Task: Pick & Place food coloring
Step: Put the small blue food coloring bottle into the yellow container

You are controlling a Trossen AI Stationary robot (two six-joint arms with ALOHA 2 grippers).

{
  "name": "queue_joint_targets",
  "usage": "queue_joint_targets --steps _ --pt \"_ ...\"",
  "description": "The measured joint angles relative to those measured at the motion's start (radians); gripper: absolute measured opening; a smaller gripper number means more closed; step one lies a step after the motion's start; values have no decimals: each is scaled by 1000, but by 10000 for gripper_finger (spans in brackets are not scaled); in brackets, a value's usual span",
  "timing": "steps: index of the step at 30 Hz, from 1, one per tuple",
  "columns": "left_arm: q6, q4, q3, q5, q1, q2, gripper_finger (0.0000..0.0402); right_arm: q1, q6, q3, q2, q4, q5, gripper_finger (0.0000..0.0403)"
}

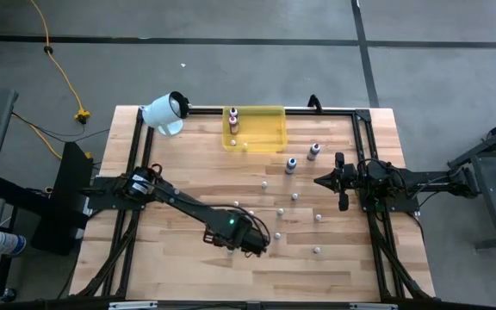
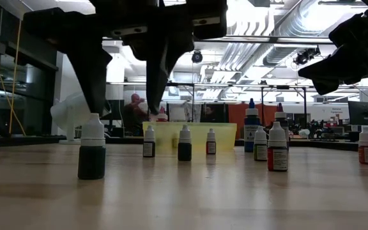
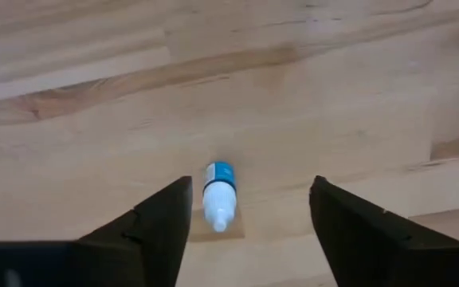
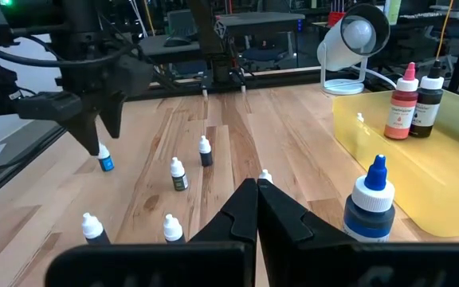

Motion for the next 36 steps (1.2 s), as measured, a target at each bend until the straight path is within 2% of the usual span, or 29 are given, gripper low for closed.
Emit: queue_joint_targets --steps 11,19,36 --pt "5 18 -6 57 -34 49 255 0 0 0 2 0 0 0" --pt "4 19 -5 46 -32 64 249 0 0 0 9 0 0 0" --pt "13 9 -5 53 -33 64 117 0 0 0 8 0 0 0"
